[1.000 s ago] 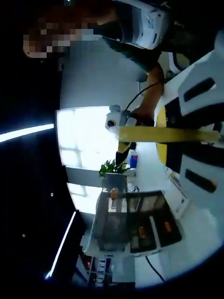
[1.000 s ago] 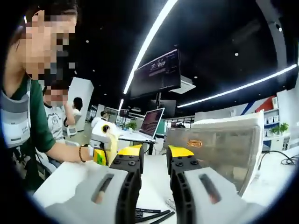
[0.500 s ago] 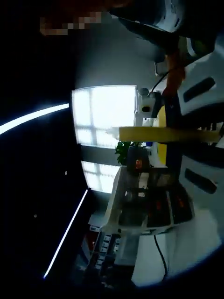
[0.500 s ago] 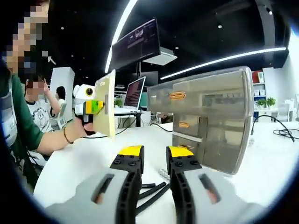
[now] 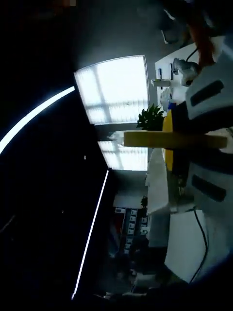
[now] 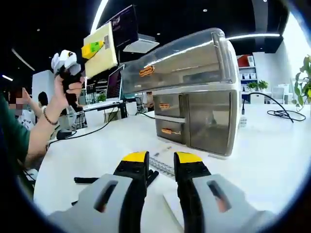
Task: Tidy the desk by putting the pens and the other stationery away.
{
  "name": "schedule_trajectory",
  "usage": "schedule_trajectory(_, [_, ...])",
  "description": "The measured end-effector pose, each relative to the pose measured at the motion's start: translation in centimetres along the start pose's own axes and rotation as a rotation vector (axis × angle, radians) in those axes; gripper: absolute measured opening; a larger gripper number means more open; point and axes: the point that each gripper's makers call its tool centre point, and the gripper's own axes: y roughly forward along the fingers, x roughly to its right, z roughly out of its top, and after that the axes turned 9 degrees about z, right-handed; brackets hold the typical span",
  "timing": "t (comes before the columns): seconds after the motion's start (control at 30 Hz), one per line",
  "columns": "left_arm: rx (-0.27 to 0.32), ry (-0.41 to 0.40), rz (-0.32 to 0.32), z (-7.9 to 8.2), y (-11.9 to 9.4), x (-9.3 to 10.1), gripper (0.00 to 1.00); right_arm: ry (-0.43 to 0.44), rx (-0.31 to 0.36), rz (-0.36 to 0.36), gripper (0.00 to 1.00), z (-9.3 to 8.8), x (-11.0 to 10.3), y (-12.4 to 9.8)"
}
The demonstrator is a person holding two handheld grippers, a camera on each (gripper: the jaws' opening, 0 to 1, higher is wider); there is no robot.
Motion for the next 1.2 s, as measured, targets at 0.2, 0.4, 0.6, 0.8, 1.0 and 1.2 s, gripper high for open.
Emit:
schedule_trajectory(0.2, [-0.043, 0.011, 0.048, 0.8, 2.7, -2.5, 0.09, -0.026, 0.046, 0.007, 0.24, 1.2, -0.4, -0.3])
schedule_trajectory(0.4, [-0.058, 0.17, 0.168, 0.3, 5.4, -4.2, 0.09, -0.002, 0.067, 0.018, 0.24, 1.8, -0.4, -0.3])
schedule_trajectory(0.6, [-0.221, 0.152, 0.293, -2.7, 8.0, -5.7, 0.09, 0.005, 0.082, 0.041, 0.24, 2.4, -0.9, -0.4])
schedule_trajectory(0.8, [-0.251, 0.272, 0.356, -3.6, 8.6, -6.0, 0.09, 0.008, 0.081, 0.041, 0.24, 2.3, -0.9, -0.3])
schedule_trajectory(1.0, [-0.299, 0.237, 0.383, -3.9, 9.2, -5.5, 0.09, 0.019, 0.083, 0.034, 0.24, 2.4, -0.6, -0.5])
schedule_trajectory(1.2, [-0.337, 0.292, 0.389, -4.8, 9.5, -4.8, 0.1, 0.032, 0.083, 0.029, 0.24, 2.3, -0.3, -0.5])
